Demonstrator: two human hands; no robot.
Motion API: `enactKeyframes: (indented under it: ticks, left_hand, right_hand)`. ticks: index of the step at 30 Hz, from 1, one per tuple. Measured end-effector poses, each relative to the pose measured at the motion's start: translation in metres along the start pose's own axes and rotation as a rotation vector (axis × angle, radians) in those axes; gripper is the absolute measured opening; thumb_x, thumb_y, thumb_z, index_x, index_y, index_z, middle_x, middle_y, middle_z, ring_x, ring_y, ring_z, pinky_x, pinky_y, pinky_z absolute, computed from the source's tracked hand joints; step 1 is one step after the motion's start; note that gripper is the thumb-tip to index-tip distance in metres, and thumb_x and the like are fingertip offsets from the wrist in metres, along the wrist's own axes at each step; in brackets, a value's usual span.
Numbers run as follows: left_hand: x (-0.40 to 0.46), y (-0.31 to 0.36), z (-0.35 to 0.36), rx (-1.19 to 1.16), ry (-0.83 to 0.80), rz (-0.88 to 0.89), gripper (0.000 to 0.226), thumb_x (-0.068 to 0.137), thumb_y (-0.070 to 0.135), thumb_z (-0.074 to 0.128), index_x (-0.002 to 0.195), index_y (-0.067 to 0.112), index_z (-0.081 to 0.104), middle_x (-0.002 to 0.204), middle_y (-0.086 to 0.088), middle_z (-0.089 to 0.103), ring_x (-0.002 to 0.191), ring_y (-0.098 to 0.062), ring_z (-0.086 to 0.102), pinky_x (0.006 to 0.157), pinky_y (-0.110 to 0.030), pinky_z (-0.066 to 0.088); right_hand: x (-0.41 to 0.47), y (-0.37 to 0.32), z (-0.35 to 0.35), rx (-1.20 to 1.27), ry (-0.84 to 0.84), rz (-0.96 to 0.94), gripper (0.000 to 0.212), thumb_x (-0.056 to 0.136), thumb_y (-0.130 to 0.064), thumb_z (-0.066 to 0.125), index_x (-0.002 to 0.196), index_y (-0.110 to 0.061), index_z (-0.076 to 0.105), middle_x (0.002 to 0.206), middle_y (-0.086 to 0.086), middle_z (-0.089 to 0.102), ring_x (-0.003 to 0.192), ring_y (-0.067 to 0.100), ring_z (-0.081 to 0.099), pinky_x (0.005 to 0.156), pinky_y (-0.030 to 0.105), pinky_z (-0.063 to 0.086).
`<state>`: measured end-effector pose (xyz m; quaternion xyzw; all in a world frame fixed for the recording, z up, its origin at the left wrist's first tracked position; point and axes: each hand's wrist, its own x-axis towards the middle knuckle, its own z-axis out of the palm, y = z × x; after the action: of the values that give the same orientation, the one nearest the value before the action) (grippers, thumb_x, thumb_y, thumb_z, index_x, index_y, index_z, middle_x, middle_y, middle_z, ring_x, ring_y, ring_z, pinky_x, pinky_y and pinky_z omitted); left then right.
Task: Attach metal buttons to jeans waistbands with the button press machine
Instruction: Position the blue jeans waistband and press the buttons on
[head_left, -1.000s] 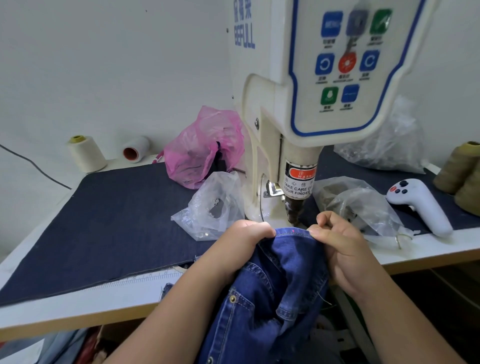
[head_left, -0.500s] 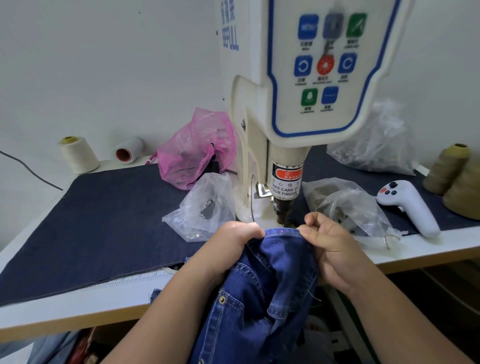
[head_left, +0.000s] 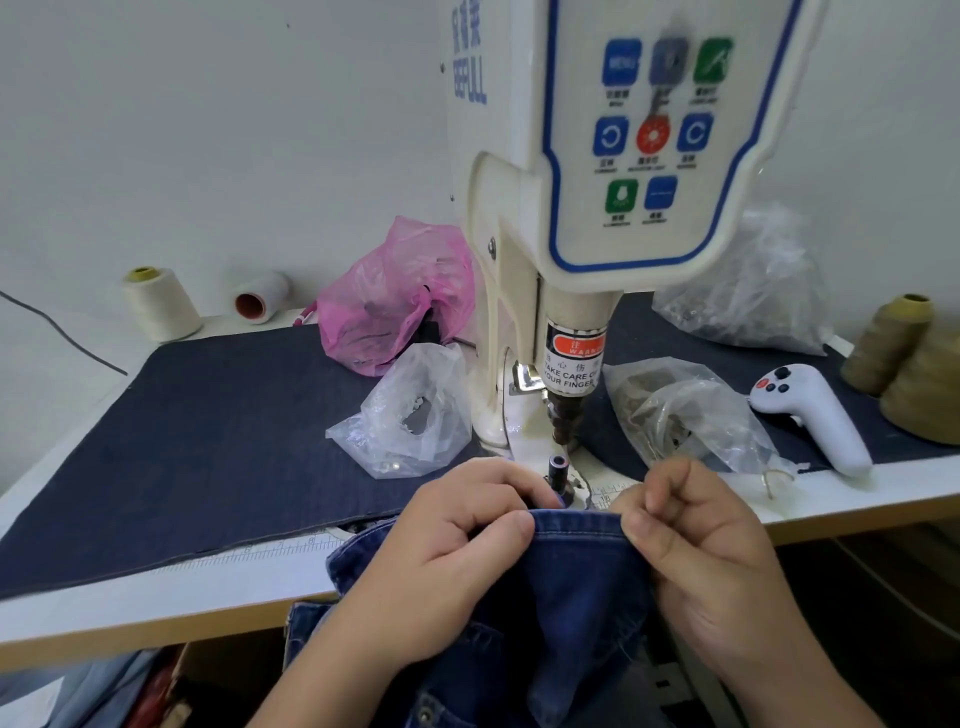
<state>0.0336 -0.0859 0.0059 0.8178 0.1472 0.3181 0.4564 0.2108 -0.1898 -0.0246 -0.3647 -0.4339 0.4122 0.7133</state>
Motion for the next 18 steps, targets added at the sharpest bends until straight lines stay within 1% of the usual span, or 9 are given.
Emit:
enactKeyframes:
  ticks: [2,3,4,5,7,8,12,15,18]
  left_hand:
    - [-0.003,0.006,-0.005,0.145,-0.057,0.089,0.035,0.095,0.030,0.044,0.077,0.006,0.063,0.095,0.004,0.069,0.101,-0.021,0.065,0.114,-0.030,0.030]
    - [-0.004,0.007,-0.006,0.171,-0.077,0.080,0.040,0.097,0.033,0.041,0.081,0.004,0.063,0.090,-0.001,0.068,0.093,-0.018,0.065,0.113,-0.030,0.032]
    - [-0.005,0.009,-0.007,0.171,-0.088,0.048,0.043,0.098,0.038,0.039,0.080,0.004,0.059,0.083,-0.005,0.064,0.083,-0.017,0.062,0.105,-0.033,0.040]
    - [-0.006,0.011,-0.008,0.161,-0.091,0.007,0.043,0.097,0.044,0.039,0.077,0.009,0.055,0.076,-0.006,0.059,0.074,-0.019,0.056,0.090,-0.037,0.046]
    - [-0.007,0.015,-0.009,0.069,-0.088,-0.095,0.039,0.093,0.051,0.042,0.069,0.020,0.045,0.065,0.006,0.044,0.064,-0.010,0.042,0.066,-0.030,0.041]
    - [-0.007,0.017,-0.009,-0.014,-0.089,-0.148,0.037,0.091,0.051,0.046,0.066,0.024,0.043,0.064,0.012,0.039,0.063,-0.007,0.038,0.062,-0.026,0.035]
    - [-0.001,0.018,-0.003,-0.280,-0.072,-0.332,0.034,0.093,0.037,0.053,0.061,0.026,0.055,0.064,0.016,0.048,0.064,-0.003,0.044,0.066,-0.021,0.038]
    - [0.010,0.011,0.004,-0.334,0.009,-0.409,0.037,0.097,0.030,0.054,0.062,0.023,0.057,0.066,0.009,0.053,0.067,-0.005,0.049,0.066,-0.019,0.042]
    - [0.016,0.005,0.012,-0.426,-0.024,-0.449,0.033,0.099,0.028,0.055,0.072,0.017,0.069,0.076,0.000,0.065,0.075,-0.011,0.059,0.074,-0.025,0.045]
  right_hand:
    - [-0.004,-0.006,0.004,-0.019,-0.011,-0.025,0.032,0.072,-0.039,0.087,0.079,-0.024,0.060,0.070,0.004,0.061,0.068,0.018,0.058,0.066,0.027,0.052]
    - [-0.005,-0.007,0.005,-0.030,-0.003,-0.033,0.032,0.072,-0.039,0.087,0.079,-0.024,0.060,0.070,0.004,0.061,0.069,0.019,0.058,0.067,0.027,0.052]
    - [-0.006,-0.008,0.006,-0.047,0.012,-0.037,0.032,0.071,-0.039,0.087,0.078,-0.025,0.059,0.070,0.004,0.060,0.067,0.018,0.055,0.065,0.025,0.050]
    - [-0.007,-0.009,0.007,-0.068,0.029,-0.042,0.032,0.069,-0.039,0.087,0.077,-0.025,0.059,0.069,0.004,0.060,0.065,0.016,0.052,0.063,0.023,0.047]
    - [-0.009,-0.008,0.011,-0.092,0.046,-0.043,0.033,0.068,-0.042,0.088,0.075,-0.026,0.059,0.069,0.005,0.060,0.064,0.016,0.049,0.062,0.022,0.045]
    - [-0.010,-0.008,0.013,-0.091,0.044,-0.037,0.035,0.068,-0.045,0.088,0.075,-0.026,0.059,0.071,0.005,0.060,0.064,0.017,0.050,0.062,0.022,0.046]
    - [-0.005,-0.009,0.017,-0.092,0.069,-0.012,0.036,0.066,-0.048,0.088,0.076,-0.026,0.062,0.077,0.008,0.067,0.067,0.016,0.061,0.063,0.023,0.052]
    - [0.000,-0.004,0.016,0.050,0.085,0.138,0.037,0.059,-0.033,0.091,0.086,-0.020,0.068,0.080,0.014,0.071,0.068,0.021,0.068,0.060,0.027,0.056]
    - [-0.007,0.009,0.011,0.326,0.009,0.361,0.061,0.054,-0.024,0.096,0.108,-0.011,0.071,0.109,0.025,0.070,0.092,0.032,0.071,0.074,0.036,0.059]
